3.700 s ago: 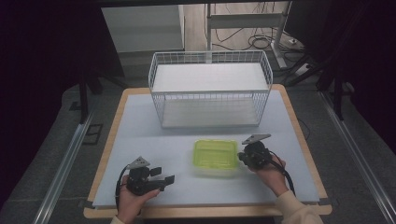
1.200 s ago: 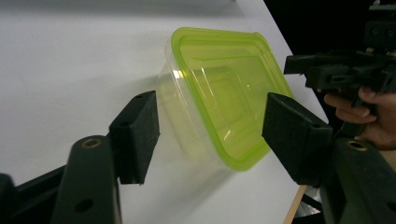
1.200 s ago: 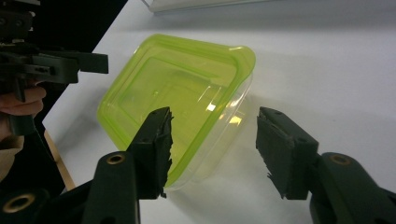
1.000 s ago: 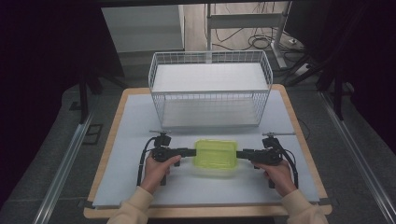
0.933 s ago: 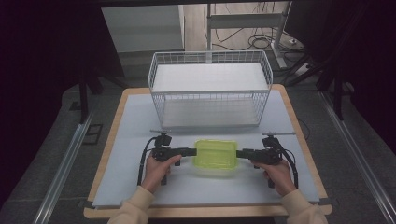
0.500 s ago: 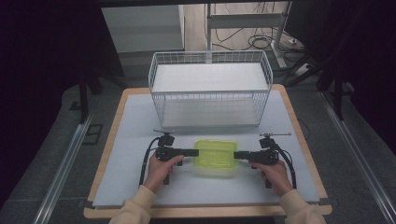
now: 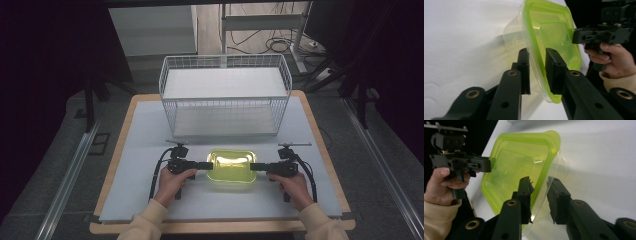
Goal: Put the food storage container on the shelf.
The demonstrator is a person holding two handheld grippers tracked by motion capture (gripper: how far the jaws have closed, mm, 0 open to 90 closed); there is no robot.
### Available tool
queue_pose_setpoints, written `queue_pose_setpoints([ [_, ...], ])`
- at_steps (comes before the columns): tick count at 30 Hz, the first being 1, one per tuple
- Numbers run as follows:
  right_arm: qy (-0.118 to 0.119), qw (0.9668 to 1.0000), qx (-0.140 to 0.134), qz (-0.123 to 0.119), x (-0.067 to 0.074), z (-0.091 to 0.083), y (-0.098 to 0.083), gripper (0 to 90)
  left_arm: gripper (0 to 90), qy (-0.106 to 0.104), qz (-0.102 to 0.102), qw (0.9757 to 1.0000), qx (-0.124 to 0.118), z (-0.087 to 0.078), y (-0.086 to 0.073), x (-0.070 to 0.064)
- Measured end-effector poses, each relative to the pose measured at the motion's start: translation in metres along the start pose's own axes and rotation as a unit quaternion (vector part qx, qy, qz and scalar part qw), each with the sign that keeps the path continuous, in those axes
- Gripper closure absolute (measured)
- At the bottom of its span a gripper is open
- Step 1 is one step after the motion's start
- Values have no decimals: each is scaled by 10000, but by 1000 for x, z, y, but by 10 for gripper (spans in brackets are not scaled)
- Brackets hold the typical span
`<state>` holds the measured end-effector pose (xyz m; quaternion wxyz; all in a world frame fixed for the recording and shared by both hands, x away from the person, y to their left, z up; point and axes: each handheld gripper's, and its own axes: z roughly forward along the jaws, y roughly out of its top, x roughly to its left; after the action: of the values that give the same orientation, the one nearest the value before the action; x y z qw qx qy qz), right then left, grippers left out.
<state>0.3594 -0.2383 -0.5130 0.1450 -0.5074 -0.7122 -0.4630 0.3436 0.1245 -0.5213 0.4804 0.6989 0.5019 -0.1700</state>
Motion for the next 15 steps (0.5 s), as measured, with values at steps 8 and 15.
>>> queue_pose_setpoints([
  [8,92,9999,-106,97,2,-6,0,801,808,-71,92,9999,-92,-5,-5,-7],
  [15,84,9999,-149,25,5,-9,1,804,817,-119,155,9996,-190,-8,-5,-12],
])
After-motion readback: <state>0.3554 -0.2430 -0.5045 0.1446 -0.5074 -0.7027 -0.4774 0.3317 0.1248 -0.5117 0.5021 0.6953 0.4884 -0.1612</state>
